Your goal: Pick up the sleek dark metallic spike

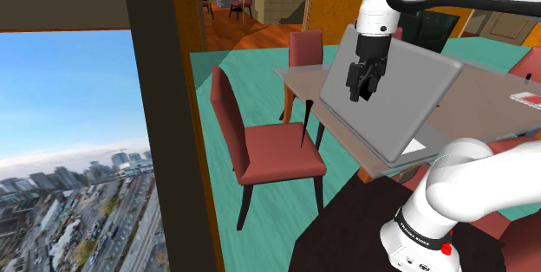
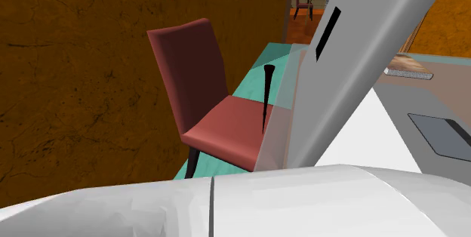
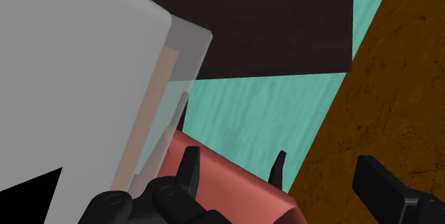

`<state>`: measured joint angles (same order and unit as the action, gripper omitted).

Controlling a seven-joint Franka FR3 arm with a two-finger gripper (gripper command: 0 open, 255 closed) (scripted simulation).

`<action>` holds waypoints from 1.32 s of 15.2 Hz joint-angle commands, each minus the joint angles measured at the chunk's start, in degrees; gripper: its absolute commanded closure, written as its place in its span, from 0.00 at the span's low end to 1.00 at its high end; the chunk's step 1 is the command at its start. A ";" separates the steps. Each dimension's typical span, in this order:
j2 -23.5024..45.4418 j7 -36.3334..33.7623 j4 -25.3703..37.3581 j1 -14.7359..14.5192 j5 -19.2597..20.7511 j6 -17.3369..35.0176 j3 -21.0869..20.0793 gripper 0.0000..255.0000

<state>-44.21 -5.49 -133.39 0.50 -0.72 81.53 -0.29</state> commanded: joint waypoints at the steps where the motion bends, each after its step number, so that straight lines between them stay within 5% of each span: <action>1: 0.00 0.00 0.00 0.00 0.00 0.00 0.00 0.00; 10: 11.86 1.47 -2.40 2.83 0.58 17.85 4.80 0.00; 20: 29.58 4.63 2.10 4.67 -2.50 34.65 10.20 0.00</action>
<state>-16.15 -1.39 -131.66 4.94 -2.78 114.59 9.29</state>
